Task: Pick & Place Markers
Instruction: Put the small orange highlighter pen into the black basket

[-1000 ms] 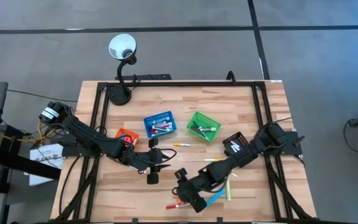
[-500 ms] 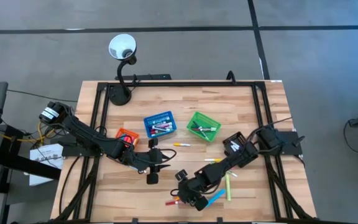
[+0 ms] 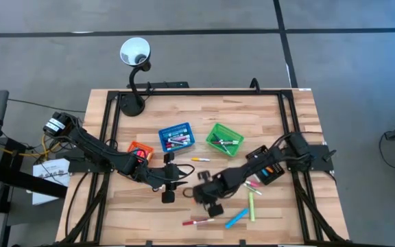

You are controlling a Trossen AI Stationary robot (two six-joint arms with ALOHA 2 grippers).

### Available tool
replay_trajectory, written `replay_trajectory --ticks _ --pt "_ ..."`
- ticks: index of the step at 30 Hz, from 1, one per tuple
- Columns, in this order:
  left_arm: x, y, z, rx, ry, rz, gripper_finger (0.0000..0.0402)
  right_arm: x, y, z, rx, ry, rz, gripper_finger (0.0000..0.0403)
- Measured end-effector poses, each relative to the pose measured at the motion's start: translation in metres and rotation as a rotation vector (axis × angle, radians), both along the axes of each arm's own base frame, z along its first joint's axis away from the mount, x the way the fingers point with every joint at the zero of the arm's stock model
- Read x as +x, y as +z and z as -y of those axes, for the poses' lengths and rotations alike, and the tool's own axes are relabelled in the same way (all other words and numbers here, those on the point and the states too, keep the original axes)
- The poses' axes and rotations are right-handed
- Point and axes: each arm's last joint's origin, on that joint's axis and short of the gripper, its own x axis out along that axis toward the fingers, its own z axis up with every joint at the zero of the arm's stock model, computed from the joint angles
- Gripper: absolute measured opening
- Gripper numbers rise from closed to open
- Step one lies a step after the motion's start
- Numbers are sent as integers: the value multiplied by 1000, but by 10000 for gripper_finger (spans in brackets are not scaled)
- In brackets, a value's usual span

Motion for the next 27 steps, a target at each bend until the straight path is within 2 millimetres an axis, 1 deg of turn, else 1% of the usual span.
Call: replay_trajectory --ticks 2,4,8,11,14,16,18,20,22,24,27 --pt "0 0 0 0 0 0 131 -5 19 6 -38 -51 18 42" --pt "0 0 0 0 0 -1 131 -15 38 11 -79 -78 -8 45" --pt "0 0 0 0 0 -1 131 -42 69 24 -145 -149 -108 23" --pt "0 0 0 0 -1 -1 131 -68 96 36 -188 -266 -187 18" --pt "-1 0 1 0 -6 -1 131 -99 115 44 -252 -413 -304 18" --pt "-1 0 2 0 -8 -1 131 -120 126 48 -312 -528 -347 24" --pt "-2 0 3 0 -11 -1 131 -140 130 52 -344 -620 -372 27" --pt "-2 0 4 0 -15 -1 131 -156 126 55 -338 -678 -377 24" --pt "-3 0 5 0 -19 -1 131 -173 120 58 -324 -715 -368 19" --pt "-3 0 6 0 -21 -1 131 -188 110 63 -303 -757 -362 19" --pt "-3 0 6 0 -21 -1 131 -206 92 71 -240 -837 -375 24"
